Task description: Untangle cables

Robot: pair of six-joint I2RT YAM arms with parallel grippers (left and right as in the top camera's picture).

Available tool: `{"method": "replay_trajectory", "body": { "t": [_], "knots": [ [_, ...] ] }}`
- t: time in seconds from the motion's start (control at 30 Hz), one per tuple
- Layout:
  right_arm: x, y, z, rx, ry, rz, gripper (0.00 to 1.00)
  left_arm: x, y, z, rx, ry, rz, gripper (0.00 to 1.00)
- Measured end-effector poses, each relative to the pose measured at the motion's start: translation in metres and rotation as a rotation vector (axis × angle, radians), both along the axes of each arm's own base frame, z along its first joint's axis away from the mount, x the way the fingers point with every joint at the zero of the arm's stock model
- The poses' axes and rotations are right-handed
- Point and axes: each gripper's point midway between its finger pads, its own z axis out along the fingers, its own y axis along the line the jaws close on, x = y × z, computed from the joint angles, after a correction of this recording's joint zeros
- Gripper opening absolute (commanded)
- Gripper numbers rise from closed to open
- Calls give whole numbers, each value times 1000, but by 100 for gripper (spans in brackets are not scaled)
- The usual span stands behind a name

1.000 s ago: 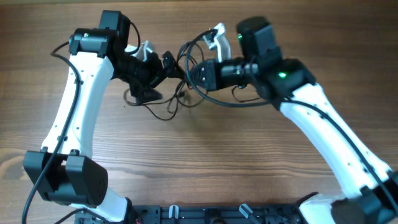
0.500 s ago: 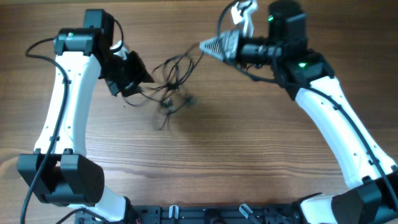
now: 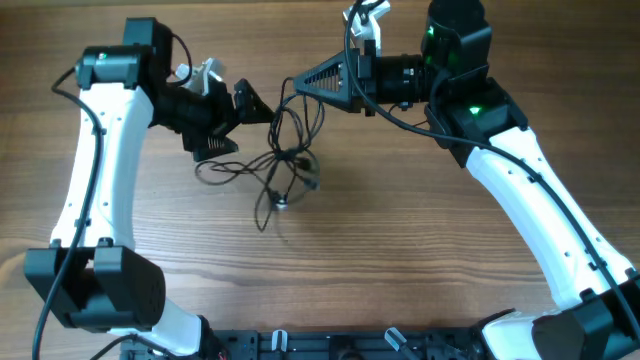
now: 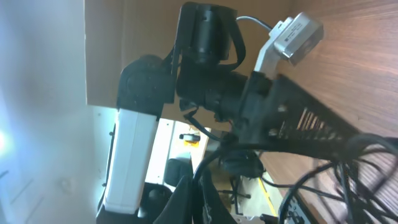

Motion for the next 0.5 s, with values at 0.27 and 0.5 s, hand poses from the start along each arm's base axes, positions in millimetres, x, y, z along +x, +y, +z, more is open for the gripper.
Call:
{"method": "replay_trajectory", "body": {
  "t": [0.27,0.5],
  "knots": [
    [-9,3,0,4,-61,52,4,-12,-18,24,-182,-87,-132,93],
    [-50,8,-31,-56,-108,222,4,8,30,27,-208,-46,85,95]
  ]
}}
